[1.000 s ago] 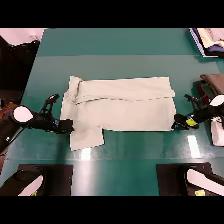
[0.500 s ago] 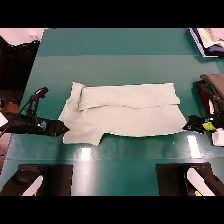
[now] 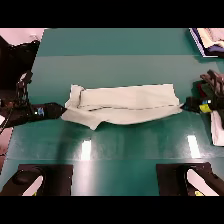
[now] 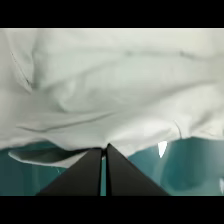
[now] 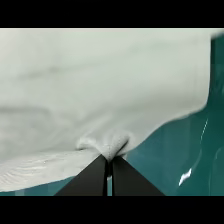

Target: Fold the shirts.

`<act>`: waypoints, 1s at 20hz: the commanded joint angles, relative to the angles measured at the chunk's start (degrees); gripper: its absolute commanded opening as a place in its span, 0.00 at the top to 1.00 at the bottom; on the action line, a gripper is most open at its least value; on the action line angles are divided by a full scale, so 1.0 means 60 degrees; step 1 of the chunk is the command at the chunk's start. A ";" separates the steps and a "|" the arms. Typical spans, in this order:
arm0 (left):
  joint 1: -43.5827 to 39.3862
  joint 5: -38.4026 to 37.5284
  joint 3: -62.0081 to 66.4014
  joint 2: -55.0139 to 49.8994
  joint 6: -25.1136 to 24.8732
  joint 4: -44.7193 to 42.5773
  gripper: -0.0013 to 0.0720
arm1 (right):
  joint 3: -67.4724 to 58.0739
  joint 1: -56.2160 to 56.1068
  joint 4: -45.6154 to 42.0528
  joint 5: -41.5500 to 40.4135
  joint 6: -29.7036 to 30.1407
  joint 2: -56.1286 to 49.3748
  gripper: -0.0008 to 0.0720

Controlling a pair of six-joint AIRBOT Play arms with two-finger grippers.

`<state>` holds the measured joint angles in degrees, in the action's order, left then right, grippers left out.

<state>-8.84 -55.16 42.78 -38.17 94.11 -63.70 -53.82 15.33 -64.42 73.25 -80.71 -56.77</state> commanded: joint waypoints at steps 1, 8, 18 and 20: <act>0.0004 0.1840 0.0040 -0.0852 -0.0004 -0.0317 0.94 | -0.1519 -0.0634 0.0044 -0.0954 -0.0080 -0.1282 0.97; 0.0004 0.4666 0.0725 -0.3555 -0.0007 -0.0317 0.94 | -0.3945 -0.0812 -0.0022 -0.1512 -0.0084 -0.4029 0.97; 0.0033 0.5016 0.3166 -0.5887 -0.0255 -0.0393 0.38 | -0.5519 -0.0729 0.0138 -0.1089 -0.0146 -0.6448 0.26; 0.0033 0.4674 0.3559 -0.5861 -0.0259 -0.0546 0.40 | -0.6029 -0.0463 0.0335 -0.0350 -0.0138 -0.6670 0.26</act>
<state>-8.71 -26.00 61.01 -72.29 92.71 -66.24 -86.67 11.25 -63.42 66.57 -81.49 -94.30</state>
